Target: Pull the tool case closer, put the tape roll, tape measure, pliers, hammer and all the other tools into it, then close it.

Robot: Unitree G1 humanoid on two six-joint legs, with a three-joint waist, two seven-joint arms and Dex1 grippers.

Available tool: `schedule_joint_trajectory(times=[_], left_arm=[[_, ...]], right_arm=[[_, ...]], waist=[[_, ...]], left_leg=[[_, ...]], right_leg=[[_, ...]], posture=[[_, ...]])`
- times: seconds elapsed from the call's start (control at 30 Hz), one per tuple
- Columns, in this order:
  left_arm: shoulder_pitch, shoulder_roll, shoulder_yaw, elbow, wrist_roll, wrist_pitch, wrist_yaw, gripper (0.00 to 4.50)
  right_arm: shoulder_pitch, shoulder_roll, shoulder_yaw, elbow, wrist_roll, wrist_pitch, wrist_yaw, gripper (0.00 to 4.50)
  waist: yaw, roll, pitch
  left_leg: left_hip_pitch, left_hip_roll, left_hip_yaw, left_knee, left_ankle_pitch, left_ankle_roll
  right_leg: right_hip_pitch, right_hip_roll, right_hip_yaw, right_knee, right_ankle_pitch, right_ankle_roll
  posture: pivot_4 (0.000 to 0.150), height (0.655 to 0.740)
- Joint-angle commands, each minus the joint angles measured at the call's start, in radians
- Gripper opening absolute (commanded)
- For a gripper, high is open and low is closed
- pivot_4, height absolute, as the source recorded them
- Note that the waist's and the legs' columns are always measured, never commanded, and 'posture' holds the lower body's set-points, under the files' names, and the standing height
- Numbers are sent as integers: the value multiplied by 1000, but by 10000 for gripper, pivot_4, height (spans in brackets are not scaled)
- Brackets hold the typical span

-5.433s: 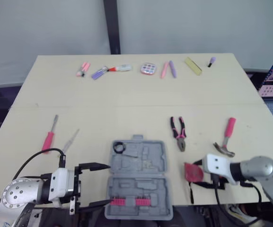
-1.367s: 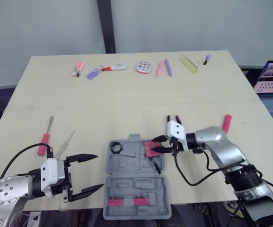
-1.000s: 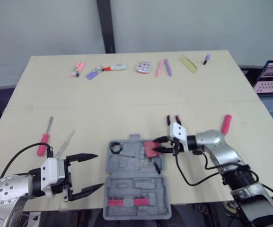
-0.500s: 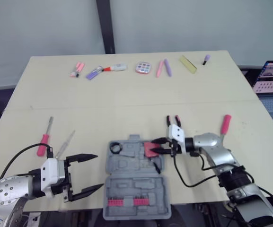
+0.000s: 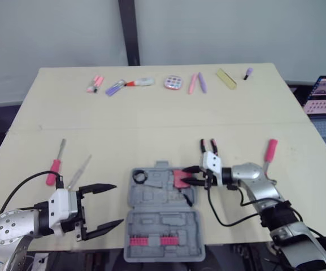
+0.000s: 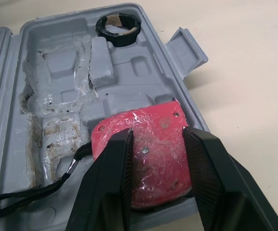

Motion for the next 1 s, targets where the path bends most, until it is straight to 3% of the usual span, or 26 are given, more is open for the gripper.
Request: schedule_joint_trajectory(times=[0.03,0.77,1.0], left_arm=[[6,10,17,-33,-16,-1,-3,45000],[8,-2,9,-35,-14,-2,13,45000],[0,-15,20,-51,-45,45,58,45000]], right_arm=[[37,-13,34,56,-62,-2,-3,17256],[61,-15,38,65,-91,-25,-25,17256],[54,-14,-30,-133,-7,95,-63,17256]], waist=[[0,-1,-1],[1,-2,-2],[1,-2,-2]], left_leg=[[0,0,0,0,0,0],[0,0,-2,0,0,0],[0,0,-2,0,0,0]], right_leg=[[0,0,0,0,0,0],[2,0,-2,-1,0,0],[2,0,-2,-1,0,0]], posture=[[1500,7400],[1500,7400],[1500,7400]])
